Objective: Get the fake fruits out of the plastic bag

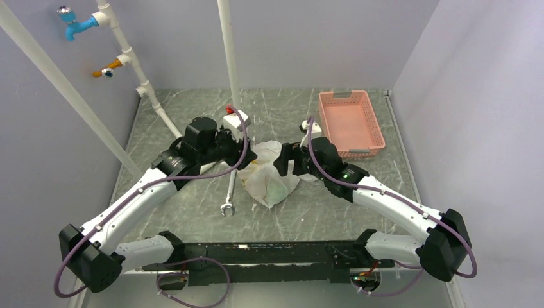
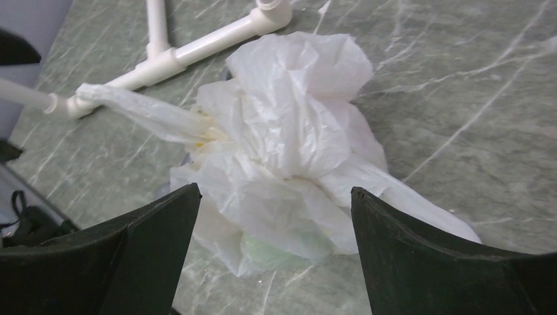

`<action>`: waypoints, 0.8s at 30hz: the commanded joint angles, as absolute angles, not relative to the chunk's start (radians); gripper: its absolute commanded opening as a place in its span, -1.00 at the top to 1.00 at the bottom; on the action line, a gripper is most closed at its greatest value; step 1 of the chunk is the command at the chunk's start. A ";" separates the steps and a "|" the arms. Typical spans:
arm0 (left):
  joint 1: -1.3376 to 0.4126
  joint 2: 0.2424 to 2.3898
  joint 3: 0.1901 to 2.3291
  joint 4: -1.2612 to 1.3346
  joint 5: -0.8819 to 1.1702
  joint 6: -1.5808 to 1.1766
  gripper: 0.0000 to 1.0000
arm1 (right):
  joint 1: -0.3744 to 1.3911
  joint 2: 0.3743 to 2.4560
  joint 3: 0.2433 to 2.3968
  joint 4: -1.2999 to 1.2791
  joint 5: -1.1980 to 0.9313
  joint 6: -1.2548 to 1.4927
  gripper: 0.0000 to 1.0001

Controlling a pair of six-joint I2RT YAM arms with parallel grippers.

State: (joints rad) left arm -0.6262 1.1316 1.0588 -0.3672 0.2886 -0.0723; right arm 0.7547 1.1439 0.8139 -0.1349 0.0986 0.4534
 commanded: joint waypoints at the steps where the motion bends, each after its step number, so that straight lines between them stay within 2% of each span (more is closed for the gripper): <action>1: -0.630 1.093 1.079 -0.389 0.171 -0.023 -0.18 | 0.763 1.108 0.832 -0.079 0.005 0.441 -0.74; 7: -0.632 1.071 1.058 -0.382 0.113 -0.023 -0.20 | 0.780 1.229 0.897 -0.133 -0.003 0.492 -0.68; 11: -0.631 1.083 1.052 -0.378 0.055 -0.048 -0.22 | 0.833 1.299 0.937 -0.158 0.149 0.497 -0.29; 15: -0.631 1.141 1.084 -0.422 0.020 -0.061 -0.30 | 0.848 1.368 0.945 -0.092 0.141 0.446 -0.12; 19: -0.618 1.188 1.101 -0.440 0.039 -0.074 -0.39 | 0.862 1.443 1.012 -0.079 0.031 0.312 0.41; 21: -0.583 1.204 1.107 -0.437 0.106 -0.104 -0.40 | 0.880 1.452 1.029 -0.086 0.041 0.246 0.73; 24: -0.489 1.231 1.106 -0.408 0.272 -0.167 -0.42 | 0.887 1.413 1.013 -0.079 0.037 0.193 1.00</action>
